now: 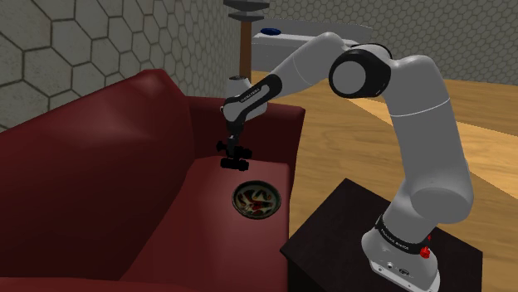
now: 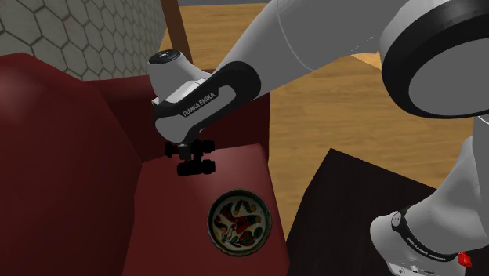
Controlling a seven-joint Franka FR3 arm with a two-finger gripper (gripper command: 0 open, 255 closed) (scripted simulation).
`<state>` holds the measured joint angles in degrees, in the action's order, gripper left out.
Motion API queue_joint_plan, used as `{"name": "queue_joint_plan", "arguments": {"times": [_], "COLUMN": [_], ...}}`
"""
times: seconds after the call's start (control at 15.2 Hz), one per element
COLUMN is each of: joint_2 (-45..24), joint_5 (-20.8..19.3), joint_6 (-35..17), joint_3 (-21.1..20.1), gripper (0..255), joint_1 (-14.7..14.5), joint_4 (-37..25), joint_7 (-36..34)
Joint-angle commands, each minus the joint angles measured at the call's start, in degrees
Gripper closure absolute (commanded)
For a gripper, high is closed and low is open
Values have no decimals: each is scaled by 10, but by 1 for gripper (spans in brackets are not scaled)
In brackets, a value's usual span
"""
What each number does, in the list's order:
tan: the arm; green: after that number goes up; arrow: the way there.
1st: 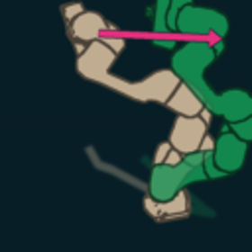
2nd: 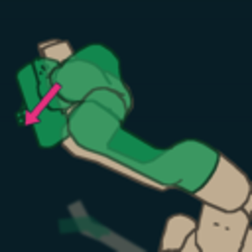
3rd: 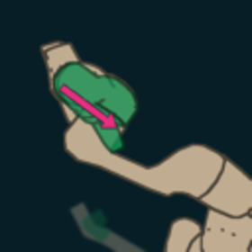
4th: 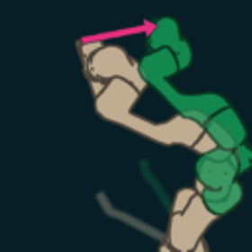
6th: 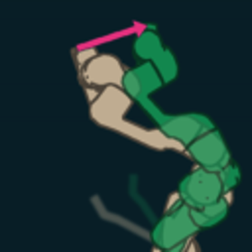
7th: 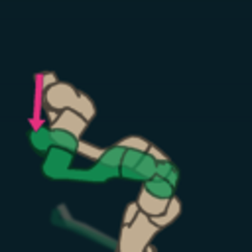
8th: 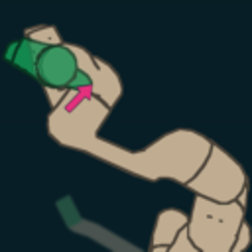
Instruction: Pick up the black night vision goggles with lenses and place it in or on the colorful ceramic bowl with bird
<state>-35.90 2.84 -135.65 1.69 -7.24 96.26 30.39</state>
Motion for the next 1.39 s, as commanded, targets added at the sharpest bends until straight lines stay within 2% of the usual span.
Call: {"name": "queue_joint_plan", "arguments": {"times": [0.0,0.59,1.32], "joint_2": [0,0,50], "joint_5": [0,0,-3], "joint_6": [0,0,61], "joint_3": [0,0,2], "gripper": [255,255,255], "joint_1": [0,0,-1], "joint_4": [0,0,-11], "joint_7": [0,0,-3]}}
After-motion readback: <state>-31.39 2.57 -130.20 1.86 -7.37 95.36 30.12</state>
